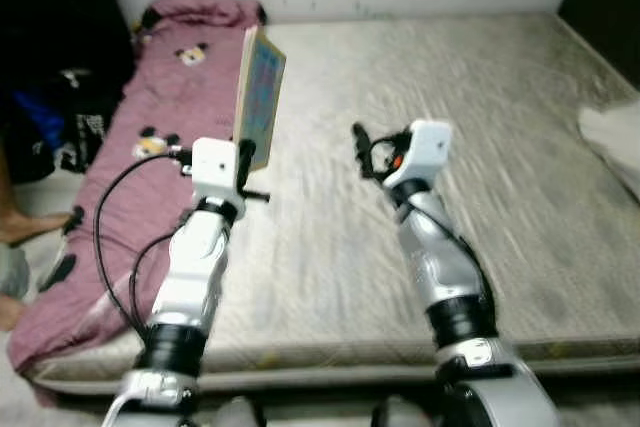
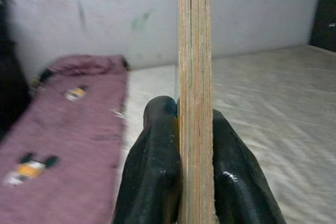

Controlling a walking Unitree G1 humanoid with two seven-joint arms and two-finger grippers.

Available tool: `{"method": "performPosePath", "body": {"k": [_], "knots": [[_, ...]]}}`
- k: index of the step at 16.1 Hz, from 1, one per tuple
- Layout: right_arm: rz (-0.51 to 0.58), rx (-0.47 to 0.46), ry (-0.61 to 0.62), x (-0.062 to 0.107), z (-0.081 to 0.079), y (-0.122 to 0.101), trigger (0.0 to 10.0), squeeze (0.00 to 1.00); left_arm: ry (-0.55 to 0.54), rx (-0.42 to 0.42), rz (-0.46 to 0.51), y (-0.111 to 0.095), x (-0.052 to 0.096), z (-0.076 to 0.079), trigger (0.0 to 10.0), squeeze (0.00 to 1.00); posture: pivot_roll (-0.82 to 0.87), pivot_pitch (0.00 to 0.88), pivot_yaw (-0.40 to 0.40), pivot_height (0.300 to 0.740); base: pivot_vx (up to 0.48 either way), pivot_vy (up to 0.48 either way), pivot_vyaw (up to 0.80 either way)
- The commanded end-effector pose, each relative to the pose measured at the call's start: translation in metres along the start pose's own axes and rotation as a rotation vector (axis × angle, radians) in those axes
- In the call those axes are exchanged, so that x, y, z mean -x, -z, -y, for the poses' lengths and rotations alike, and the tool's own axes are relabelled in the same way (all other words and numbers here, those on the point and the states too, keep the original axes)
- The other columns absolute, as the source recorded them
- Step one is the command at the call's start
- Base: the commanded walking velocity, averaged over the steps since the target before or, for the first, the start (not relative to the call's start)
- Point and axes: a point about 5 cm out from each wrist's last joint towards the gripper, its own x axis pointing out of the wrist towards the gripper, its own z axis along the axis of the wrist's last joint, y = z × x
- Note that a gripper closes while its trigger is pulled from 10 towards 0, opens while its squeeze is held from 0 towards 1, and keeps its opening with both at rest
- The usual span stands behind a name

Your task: Clean up the room

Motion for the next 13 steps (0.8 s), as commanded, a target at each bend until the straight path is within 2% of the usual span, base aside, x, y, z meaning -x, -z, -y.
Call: {"method": "performPosePath", "body": {"k": [1, 5, 7, 8, 9, 10, 11, 12, 13], "knots": [[0.01, 0.001, -0.001, -0.003, -0.001, -0.005, 10.0, 0.0, -0.012, -0.002, 0.073, -0.014, -0.003, -0.001, 10.0, 0.0, -0.12, 0.0, 0.047, 0.74, 0.0, 0.0, 0.0], [-0.027, 0.034, 0.02, -0.004, 0.002, -0.001, 10.0, 0.0, -0.059, -0.014, 0.042, -0.011, -0.004, -0.003, 10.0, 0.0, -0.12, 0.0, 0.045, 0.74, 0.0, 0.0, 0.0], [-0.026, 0.094, 0.033, -0.003, 0.003, 0.0, 10.0, 0.0, -0.055, 0.079, 0.028, -0.007, -0.002, -0.008, 10.0, 0.0, -0.13, 0.0, 0.044, 0.74, 0.0, 0.0, 0.0], [-0.019, 0.114, 0.016, -0.003, 0.002, 0.0, 10.0, 0.0, -0.051, 0.076, 0.049, -0.007, 0.0, -0.011, 10.0, 0.0, -0.13, 0.0, 0.042, 0.74, 0.0, 0.0, 0.0], [-0.017, 0.09, -0.009, -0.002, -0.001, 0.0, 10.0, 0.0, -0.093, 0.069, 0.034, -0.003, 0.001, -0.017, 10.0, 0.0, -0.13, 0.0, 0.041, 0.74, 0.0, 0.0, 0.0], [-0.014, 0.11, -0.002, -0.003, 0.0, 0.0, 10.0, 0.0, -0.122, 0.054, 0.025, -0.001, 0.002, -0.021, 10.0, 0.0, -0.13, 0.0, 0.041, 0.74, 0.0, 0.0, 0.0], [-0.01, 0.128, 0.011, -0.003, 0.001, 0.0, 10.0, 0.0, -0.141, 0.002, 0.027, -0.001, 0.002, -0.023, 10.0, 0.0, -0.13, 0.0, 0.041, 0.74, 0.0, 0.0, 0.0], [-0.038, 0.137, 0.011, -0.004, 0.002, 0.002, 10.0, 0.0, -0.169, -0.017, 0.001, 0.001, 0.001, -0.022, 10.0, 0.0, -0.13, 0.0, 0.039, 0.74, 0.0, 0.0, 0.0], [-0.058, 0.108, -0.017, -0.004, 0.001, 0.004, 10.0, 0.0, -0.164, -0.024, -0.013, 0.002, 0.0, -0.02, 10.0, 0.0, -0.13, 0.0, 0.037, 0.74, 0.0, 0.0, 0.0]]}}
